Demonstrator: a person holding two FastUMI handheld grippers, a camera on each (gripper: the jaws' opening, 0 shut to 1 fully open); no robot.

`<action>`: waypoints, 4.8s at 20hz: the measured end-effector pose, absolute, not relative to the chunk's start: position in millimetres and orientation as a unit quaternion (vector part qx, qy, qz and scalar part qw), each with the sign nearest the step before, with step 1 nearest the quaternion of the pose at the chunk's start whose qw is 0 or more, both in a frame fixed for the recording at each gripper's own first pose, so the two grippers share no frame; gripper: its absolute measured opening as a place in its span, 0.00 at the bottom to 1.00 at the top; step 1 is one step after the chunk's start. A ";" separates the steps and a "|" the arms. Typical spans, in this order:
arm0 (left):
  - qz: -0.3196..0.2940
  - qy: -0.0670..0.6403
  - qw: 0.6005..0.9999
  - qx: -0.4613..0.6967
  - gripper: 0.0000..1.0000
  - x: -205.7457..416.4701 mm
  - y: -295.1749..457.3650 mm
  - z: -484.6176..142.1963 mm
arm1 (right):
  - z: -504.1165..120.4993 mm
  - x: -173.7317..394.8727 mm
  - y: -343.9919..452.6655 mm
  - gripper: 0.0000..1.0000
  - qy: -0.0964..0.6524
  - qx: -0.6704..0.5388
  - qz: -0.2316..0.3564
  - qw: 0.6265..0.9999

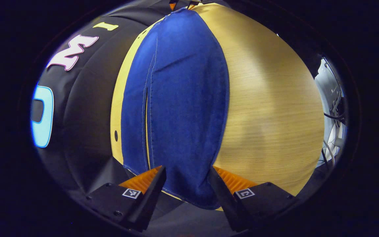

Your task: Grasp the waist and the cuffs of the jeans and fold them to make the two legs overlap; first hold the waist and fold one-third of the jeans toward the cuffs, then hold the cuffs and fold the remaining one-third in the same direction to finish folding.

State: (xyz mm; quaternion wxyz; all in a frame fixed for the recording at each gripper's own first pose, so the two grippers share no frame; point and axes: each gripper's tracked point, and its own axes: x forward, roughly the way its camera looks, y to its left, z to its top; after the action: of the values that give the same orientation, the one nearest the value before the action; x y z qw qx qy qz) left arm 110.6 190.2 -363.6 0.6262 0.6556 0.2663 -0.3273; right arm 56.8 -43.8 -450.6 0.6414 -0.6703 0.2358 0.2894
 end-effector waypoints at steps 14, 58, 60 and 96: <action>-0.293 0.312 0.688 0.585 0.06 117.4 188.1 -358.1 | -438.4 51.5 -47.5 0.05 0.339 -0.542 0.253 0.726; 0.017 0.233 0.941 0.247 0.98 387.5 157.0 -198.2 | -341.0 344.2 -48.9 0.94 0.383 -0.162 0.079 0.906; 0.004 0.198 0.960 0.200 0.98 382.6 134.1 -180.4 | -331.4 327.5 -64.0 0.97 0.385 -0.086 0.042 0.918; 0.054 0.210 0.974 0.069 0.98 126.5 140.1 -195.5 | -72.9 265.6 27.2 0.13 0.168 0.326 -0.015 0.930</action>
State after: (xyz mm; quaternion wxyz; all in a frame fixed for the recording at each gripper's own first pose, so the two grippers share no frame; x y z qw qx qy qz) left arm 126.5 140.1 -195.5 0.9738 0.0686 0.2100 0.0539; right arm 265.6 27.2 -72.9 0.9301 0.3265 0.1675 -0.0148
